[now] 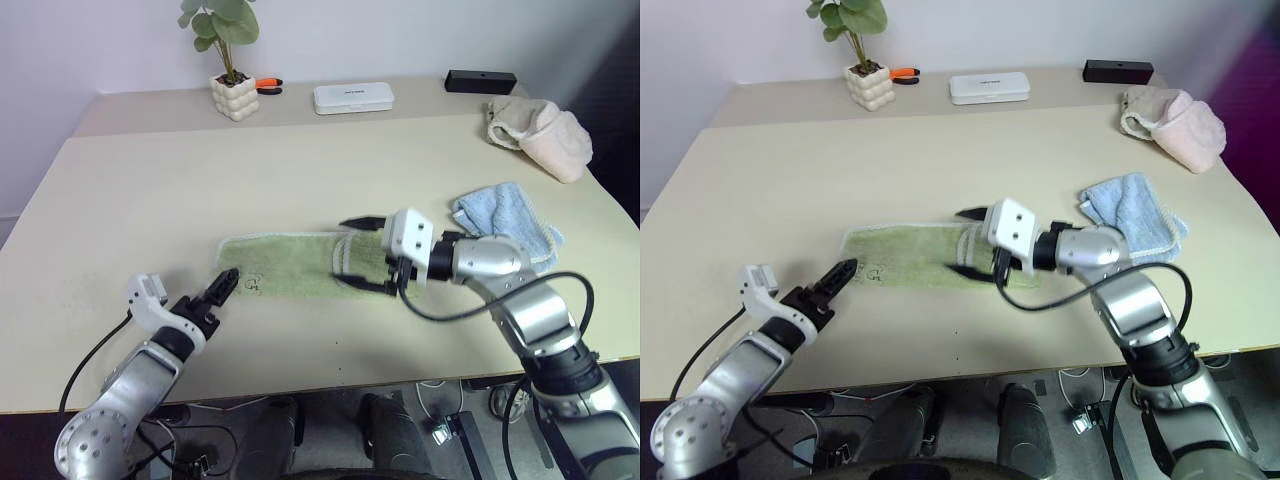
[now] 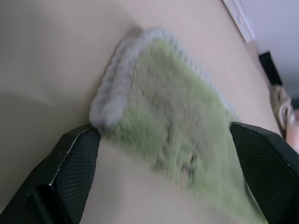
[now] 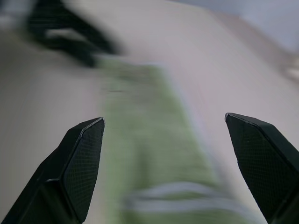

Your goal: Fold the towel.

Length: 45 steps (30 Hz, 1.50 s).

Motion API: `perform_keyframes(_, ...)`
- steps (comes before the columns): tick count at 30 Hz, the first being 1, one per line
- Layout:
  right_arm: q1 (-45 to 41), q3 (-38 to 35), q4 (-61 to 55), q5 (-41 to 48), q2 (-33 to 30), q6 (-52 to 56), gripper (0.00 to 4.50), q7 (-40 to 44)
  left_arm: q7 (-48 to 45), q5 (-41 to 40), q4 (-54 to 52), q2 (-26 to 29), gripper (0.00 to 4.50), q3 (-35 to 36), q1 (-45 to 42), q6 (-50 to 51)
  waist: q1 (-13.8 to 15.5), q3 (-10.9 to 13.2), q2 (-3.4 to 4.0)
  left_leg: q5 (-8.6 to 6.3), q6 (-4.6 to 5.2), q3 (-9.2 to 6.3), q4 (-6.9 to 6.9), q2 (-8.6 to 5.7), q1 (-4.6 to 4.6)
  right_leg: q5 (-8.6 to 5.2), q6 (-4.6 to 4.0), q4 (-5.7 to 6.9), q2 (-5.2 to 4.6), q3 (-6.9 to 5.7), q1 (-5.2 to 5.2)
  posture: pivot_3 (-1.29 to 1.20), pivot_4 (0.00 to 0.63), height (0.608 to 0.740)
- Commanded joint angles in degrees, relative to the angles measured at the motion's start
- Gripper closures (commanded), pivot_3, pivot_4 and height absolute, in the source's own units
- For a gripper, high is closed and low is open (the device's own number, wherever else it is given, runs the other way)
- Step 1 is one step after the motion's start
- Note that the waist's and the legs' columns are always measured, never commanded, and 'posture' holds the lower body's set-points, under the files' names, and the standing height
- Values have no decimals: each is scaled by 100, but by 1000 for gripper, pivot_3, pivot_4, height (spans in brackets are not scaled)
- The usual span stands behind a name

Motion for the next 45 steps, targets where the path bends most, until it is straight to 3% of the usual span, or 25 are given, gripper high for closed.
perform_keyframes(1,-63,-111,-335,36,51,51,254,-92,245,-98,276,-16,1238,-175,-112,-49,4,-1,-2,0,-1,2,0,0,2,1,-2,0,0,1,1,0,150,740)
perform_keyframes(7,44,-102,-533,54,60,211,254,-198,272,-61,563,26,4283,-264,-440,-186,20,-2,-5,1,-2,-1,1,-3,1,1,-2,-3,0,0,4,0,150,740)
perform_keyframes(8,80,-102,-587,65,53,246,254,-216,233,-40,570,35,4456,-235,-498,-254,20,-1,-6,1,-2,-1,0,-2,1,1,-3,-3,0,0,3,0,150,740)
perform_keyframes(12,161,-149,-706,76,20,368,254,-277,-129,45,379,175,4456,239,-618,-789,-5,-1,-8,1,-2,-1,-2,-1,0,1,-3,-4,1,-1,2,0,150,740)
perform_keyframes(18,249,-274,-710,40,-129,440,254,-279,-1077,74,647,1388,4456,1396,-543,-1141,-8,-2,-10,2,-4,2,-14,7,0,-7,-20,-3,10,1,-10,0,150,740)
perform_keyframes(21,221,-297,-577,-13,-201,367,254,-234,-1679,184,643,2057,4456,1537,-569,-991,14,-2,-18,2,-4,1,-10,4,-3,-8,-21,-6,8,0,-6,0,150,740)
perform_keyframes(26,195,-256,-407,-117,-198,261,254,-216,-2800,586,42,2749,4456,685,-690,-664,12,-4,-26,2,-3,-1,-5,0,-4,-8,-22,-9,6,-4,2,0,150,740)
perform_keyframes(29,238,-218,-402,-162,-161,251,254,-240,-3551,1133,-542,3049,4456,-511,-955,-403,-7,-3,-25,1,-3,2,-9,2,-4,-8,-21,-10,6,-1,0,0,150,740)
perform_keyframes(35,294,-222,-425,-236,-124,265,254,-313,-4086,2447,-238,2653,4456,-2163,-1483,-471,-37,-2,-22,1,-3,8,-16,3,-3,1,-6,-9,9,1,-7,0,150,740)
perform_keyframes(38,322,-246,-467,-257,-126,291,254,-362,-4169,3072,139,2378,4456,-2610,-1706,-568,-10,-2,-23,2,-3,7,-15,4,-3,1,-6,-9,10,0,-7,0,150,740)
perform_keyframes(42,384,-289,-520,-290,-166,303,254,-395,-4284,3501,459,2063,4456,-2695,-1807,-667,-5,-1,-24,2,-3,4,-13,4,-6,1,-5,-11,8,0,-6,0,150,740)
perform_keyframes(45,422,-311,-546,-316,-197,296,254,-429,-4435,3325,321,1994,3570,-2430,-1713,-543,-9,-1,-24,1,-3,1,-13,4,-6,2,-4,-11,8,0,-6,0,150,740)
